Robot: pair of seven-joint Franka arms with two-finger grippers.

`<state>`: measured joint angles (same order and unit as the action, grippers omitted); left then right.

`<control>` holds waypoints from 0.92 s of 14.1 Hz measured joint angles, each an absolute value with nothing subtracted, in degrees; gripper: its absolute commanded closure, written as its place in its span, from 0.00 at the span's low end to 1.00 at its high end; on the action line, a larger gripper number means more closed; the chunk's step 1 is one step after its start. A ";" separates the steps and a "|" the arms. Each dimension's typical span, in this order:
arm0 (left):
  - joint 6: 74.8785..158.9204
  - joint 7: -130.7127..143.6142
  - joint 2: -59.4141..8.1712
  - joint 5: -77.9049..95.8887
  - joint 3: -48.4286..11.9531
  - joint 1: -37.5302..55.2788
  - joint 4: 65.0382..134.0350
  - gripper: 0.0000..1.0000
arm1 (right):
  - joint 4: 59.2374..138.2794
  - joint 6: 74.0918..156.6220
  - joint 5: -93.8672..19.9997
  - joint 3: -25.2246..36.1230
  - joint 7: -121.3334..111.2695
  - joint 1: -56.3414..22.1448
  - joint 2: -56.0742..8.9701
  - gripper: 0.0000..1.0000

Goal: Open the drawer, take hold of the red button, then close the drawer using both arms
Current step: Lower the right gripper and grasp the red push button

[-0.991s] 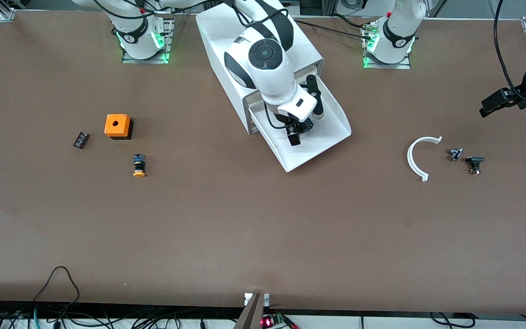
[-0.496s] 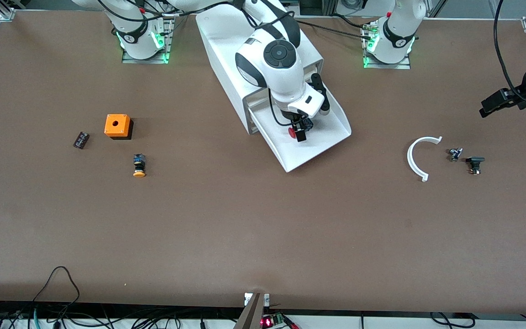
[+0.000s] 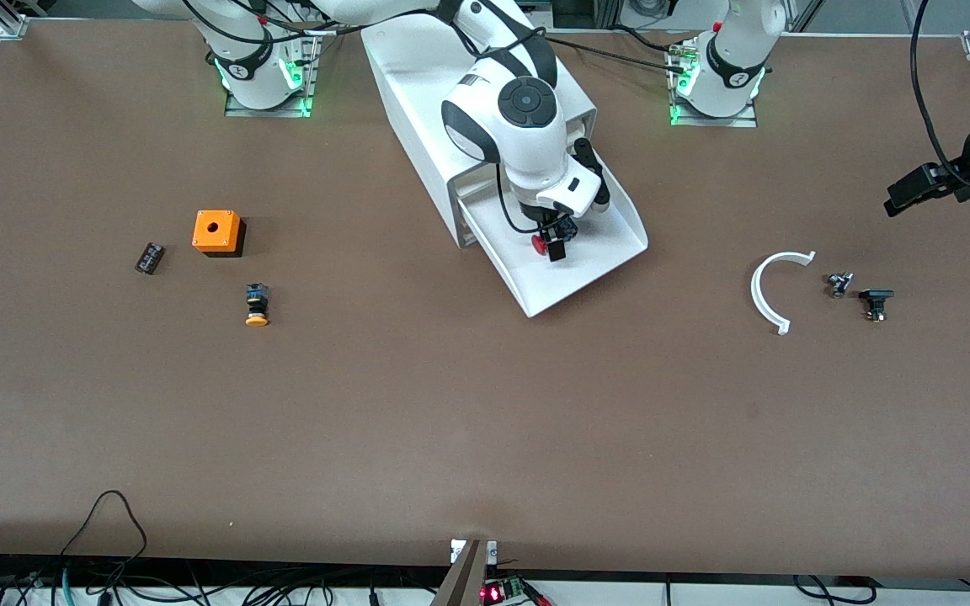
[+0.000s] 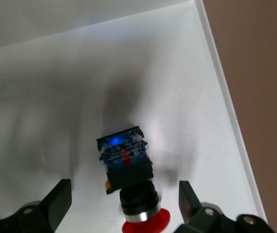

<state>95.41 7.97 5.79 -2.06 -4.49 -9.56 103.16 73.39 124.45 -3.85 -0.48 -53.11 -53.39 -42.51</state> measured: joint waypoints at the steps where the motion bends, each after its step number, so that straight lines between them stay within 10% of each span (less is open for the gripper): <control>1: 95.41 7.97 5.79 -2.06 -4.48 -9.56 103.16 0.00 | 73.39 124.45 -3.84 -0.47 -53.11 -53.68 -42.69 0.19; 13: 95.41 7.98 5.79 -2.06 -4.22 -9.56 103.16 0.00 | 73.00 124.55 -3.76 1.05 -53.11 -55.92 -42.81 0.74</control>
